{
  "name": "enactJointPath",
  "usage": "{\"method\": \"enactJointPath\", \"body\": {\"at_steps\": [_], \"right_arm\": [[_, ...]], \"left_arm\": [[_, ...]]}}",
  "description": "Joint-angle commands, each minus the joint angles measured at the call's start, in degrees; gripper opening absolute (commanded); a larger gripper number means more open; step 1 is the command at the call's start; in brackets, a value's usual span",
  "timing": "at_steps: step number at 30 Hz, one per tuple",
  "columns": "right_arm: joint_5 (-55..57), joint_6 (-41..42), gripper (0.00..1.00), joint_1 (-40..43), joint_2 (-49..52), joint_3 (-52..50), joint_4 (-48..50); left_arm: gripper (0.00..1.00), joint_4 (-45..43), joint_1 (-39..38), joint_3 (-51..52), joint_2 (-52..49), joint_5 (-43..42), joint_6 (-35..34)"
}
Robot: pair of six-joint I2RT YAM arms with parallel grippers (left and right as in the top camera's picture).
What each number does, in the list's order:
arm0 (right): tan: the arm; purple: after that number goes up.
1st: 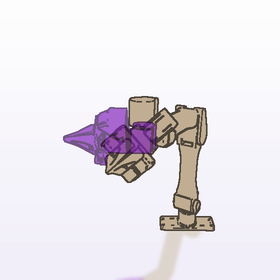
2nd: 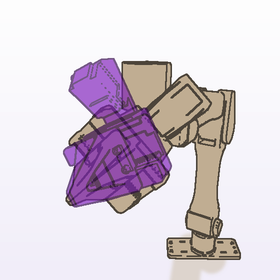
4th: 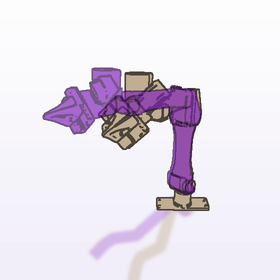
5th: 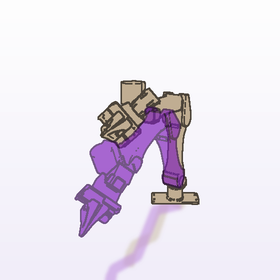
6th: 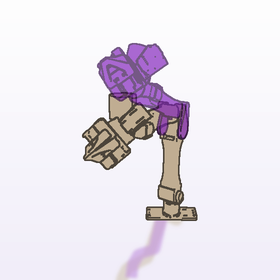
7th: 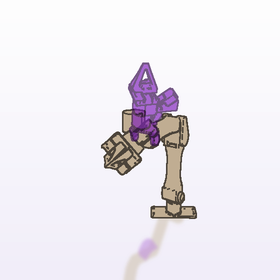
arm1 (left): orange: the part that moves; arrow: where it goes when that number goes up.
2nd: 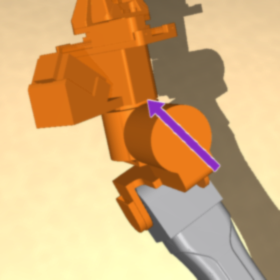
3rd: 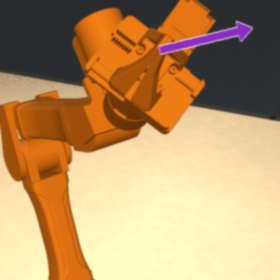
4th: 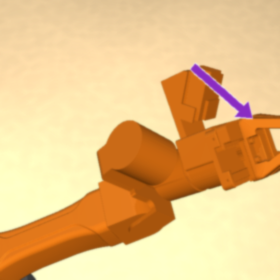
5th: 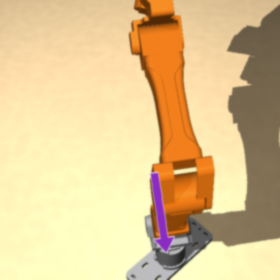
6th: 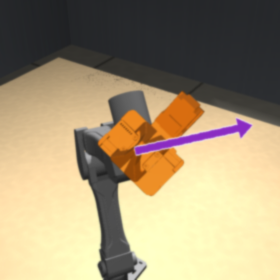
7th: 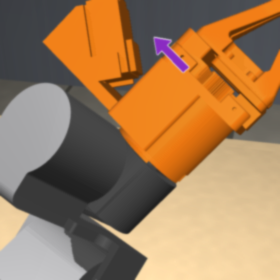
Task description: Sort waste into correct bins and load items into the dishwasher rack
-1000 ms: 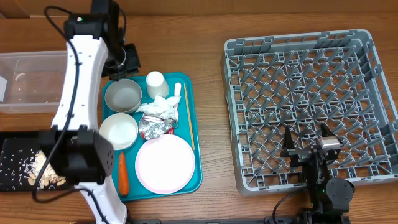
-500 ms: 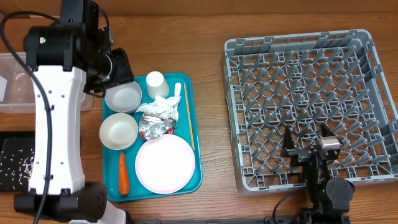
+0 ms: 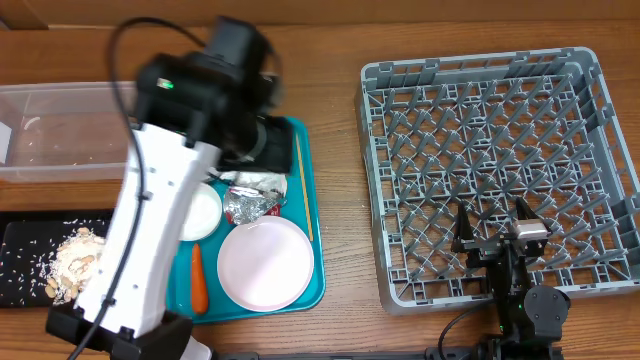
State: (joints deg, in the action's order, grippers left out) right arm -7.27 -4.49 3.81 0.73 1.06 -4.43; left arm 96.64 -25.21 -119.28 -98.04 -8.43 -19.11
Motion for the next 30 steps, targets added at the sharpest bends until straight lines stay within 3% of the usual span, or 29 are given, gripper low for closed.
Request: {"method": "enactJointPath", "body": {"at_steps": [1,8,15,22,30], "right_arm": [[-0.3,0.0,1.0,0.3,-0.6,-0.6,0.3],[-0.3,0.0,1.0,0.3,-0.6,-0.6,0.3],[-0.3,0.0,1.0,0.3,-0.6,-0.6,0.3],[-0.3,0.0,1.0,0.3,-0.6,-0.6,0.3],[-0.3,0.0,1.0,0.3,-0.6,-0.6,0.3]], "left_arm": [[1.0,0.2,-7.4,0.1,0.9,5.3,-4.4],[1.0,-1.3,-20.6,3.5,0.9,7.8,-11.5],[1.0,-9.7,-26.6,16.2,0.9,9.5,-16.0],[1.0,-14.4,-22.5,27.6,0.9,10.7,-23.5],[1.0,-9.8,-13.1,28.3,1.2,10.6,-23.3]]}}
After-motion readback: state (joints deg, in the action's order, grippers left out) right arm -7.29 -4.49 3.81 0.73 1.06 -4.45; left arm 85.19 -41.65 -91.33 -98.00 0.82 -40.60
